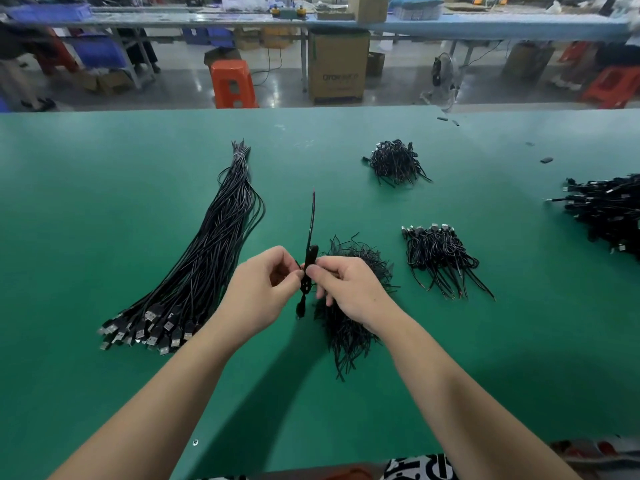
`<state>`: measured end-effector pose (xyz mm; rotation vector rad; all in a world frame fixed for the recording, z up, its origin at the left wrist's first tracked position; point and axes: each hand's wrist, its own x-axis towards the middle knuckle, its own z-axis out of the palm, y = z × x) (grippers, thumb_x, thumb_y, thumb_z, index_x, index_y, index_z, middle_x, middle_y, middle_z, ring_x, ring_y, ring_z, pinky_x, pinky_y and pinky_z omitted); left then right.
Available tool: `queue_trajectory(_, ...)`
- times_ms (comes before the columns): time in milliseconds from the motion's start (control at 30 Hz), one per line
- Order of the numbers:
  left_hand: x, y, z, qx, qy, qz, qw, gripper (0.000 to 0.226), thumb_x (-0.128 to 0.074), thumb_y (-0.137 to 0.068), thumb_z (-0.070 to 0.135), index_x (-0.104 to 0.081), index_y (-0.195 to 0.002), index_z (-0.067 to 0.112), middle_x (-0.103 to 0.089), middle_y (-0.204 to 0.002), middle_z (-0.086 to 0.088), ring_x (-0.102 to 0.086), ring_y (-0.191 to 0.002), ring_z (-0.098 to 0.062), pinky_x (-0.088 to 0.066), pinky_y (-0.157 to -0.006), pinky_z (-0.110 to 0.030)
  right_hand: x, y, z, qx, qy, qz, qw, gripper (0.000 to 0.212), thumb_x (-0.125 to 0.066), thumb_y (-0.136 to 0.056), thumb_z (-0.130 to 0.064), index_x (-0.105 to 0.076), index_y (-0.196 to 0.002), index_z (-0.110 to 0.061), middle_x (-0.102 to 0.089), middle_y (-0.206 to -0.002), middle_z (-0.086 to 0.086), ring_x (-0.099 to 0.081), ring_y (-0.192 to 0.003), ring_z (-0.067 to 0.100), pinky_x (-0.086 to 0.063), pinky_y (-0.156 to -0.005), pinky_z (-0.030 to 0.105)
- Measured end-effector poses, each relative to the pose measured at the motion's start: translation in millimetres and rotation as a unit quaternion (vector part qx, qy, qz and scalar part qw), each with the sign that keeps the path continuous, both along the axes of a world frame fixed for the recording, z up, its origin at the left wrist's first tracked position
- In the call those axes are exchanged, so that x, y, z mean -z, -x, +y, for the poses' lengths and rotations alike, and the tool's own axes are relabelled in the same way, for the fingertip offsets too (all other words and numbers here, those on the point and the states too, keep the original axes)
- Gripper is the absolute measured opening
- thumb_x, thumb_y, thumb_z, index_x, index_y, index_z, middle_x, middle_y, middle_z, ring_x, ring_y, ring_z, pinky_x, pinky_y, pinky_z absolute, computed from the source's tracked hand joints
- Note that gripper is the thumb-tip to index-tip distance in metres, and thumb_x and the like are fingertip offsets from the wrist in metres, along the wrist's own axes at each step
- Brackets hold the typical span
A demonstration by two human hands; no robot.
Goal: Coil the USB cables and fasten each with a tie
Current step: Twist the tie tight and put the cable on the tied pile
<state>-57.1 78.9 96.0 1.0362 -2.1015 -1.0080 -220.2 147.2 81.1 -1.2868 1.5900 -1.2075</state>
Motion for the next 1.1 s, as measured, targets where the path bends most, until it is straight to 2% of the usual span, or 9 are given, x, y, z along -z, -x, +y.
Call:
queue_trajectory(100,-6.2,0.3,7.4,0.010,0.139,-0.036,0.990,0.020,-0.068,-0.089,0.014,-0.055,-0.075,0.021,-0.048,-0.055,0.010,-0.042,-0.051,-0.009,-0.031,-0.049,-0.016,-1.4,-2.6,2.1,0.012,-0.004,-0.027,1.000,0.026,-0.060,-0.101,-0.026,-0.071,-0.079,-0.034,-0.053,-0.057,-0.001,-0.048,-0.050,0.008,-0.045,-0.057,0.019)
queue_trajectory(200,-10.9,-1.7,13.4,0.067,0.306,-0.088,0.946,0.009,-0.058,-0.092,0.011,-0.058,-0.083,0.009,-0.053,-0.074,0.000,-0.049,-0.057,-0.022,-0.042,-0.050,-0.034,-0.6,-3.0,1.2,0.013,-0.025,-0.049,0.998,0.030,-0.060,-0.101,-0.029,-0.074,-0.074,-0.025,-0.047,-0.050,0.000,-0.041,-0.047,0.012,-0.040,-0.055,0.027)
queue_trajectory(300,-8.7,-4.9,14.0,0.119,0.417,-0.153,0.888,0.019,-0.048,-0.090,0.010,-0.064,-0.088,0.002,-0.059,-0.078,-0.010,-0.049,-0.049,-0.034,-0.044,-0.037,-0.039,-1.5,0.3,-0.4,0.009,-0.057,-0.101,0.993,0.013,-0.066,-0.096,-0.029,-0.073,-0.099,-0.020,-0.056,-0.052,-0.013,-0.043,-0.043,0.003,-0.033,-0.045,0.019)
queue_trajectory(433,-9.9,-4.4,16.2,0.083,0.324,-0.110,0.936,0.015,-0.052,-0.092,0.015,-0.062,-0.086,0.005,-0.056,-0.076,-0.004,-0.051,-0.053,-0.027,-0.046,-0.048,-0.039,-3.2,2.3,0.7,-0.020,-0.043,-0.188,0.981,0.010,-0.059,-0.101,-0.022,-0.068,-0.103,-0.019,-0.072,-0.072,0.005,-0.058,-0.055,0.018,-0.048,-0.050,0.026)
queue_trajectory(567,-9.6,-2.8,7.0,-0.006,0.109,-0.049,0.993,0.015,-0.067,-0.089,0.012,-0.058,-0.078,0.017,-0.054,-0.057,0.007,-0.046,-0.051,-0.006,-0.035,-0.050,-0.016,-5.5,4.1,1.9,-0.078,-0.020,-0.217,0.973,0.026,-0.050,-0.102,0.000,-0.071,-0.109,-0.015,-0.073,-0.089,0.007,-0.057,-0.058,0.013,-0.056,-0.068,0.031)
queue_trajectory(733,-9.2,-3.4,4.0,-0.015,-0.062,0.034,0.997,0.017,-0.064,-0.092,0.010,-0.059,-0.076,0.014,-0.054,-0.051,0.004,-0.045,-0.048,-0.016,-0.036,-0.050,-0.027,-5.6,4.3,1.5,-0.087,0.008,-0.176,0.981,0.024,-0.064,-0.094,0.001,-0.073,-0.108,-0.016,-0.073,-0.089,0.003,-0.059,-0.067,0.010,-0.047,-0.058,0.022)
queue_trajectory(833,-10.5,-4.9,6.2,0.021,-0.016,0.021,0.999,0.017,-0.065,-0.093,0.013,-0.058,-0.078,0.018,-0.051,-0.055,0.003,-0.041,-0.051,-0.014,-0.034,-0.051,-0.028,-4.8,5.0,-0.3,-0.050,0.004,-0.151,0.987,0.012,-0.071,-0.093,-0.017,-0.079,-0.094,-0.025,-0.054,-0.067,0.002,-0.030,-0.053,0.011,-0.023,-0.047,0.024)
queue_trajectory(933,-13.2,-4.7,11.0,0.021,0.137,-0.021,0.990,0.014,-0.067,-0.091,0.012,-0.059,-0.082,0.019,-0.054,-0.063,0.004,-0.045,-0.055,-0.013,-0.034,-0.052,-0.020,-2.1,4.6,-0.8,-0.028,-0.001,-0.168,0.985,0.012,-0.069,-0.093,-0.030,-0.078,-0.085,-0.030,-0.033,-0.066,0.006,-0.018,-0.059,0.020,-0.017,-0.049,0.032)
queue_trajectory(1100,-14.0,-3.2,19.1,0.064,0.274,-0.040,0.959,0.004,-0.063,-0.091,0.006,-0.060,-0.089,0.008,-0.056,-0.082,0.001,-0.052,-0.067,-0.021,-0.045,-0.062,-0.034,-5.5,2.1,0.3,-0.020,-0.001,-0.180,0.983,0.010,-0.068,-0.092,-0.033,-0.071,-0.099,-0.026,-0.061,-0.061,-0.003,-0.029,-0.043,0.010,-0.024,-0.039,0.020)
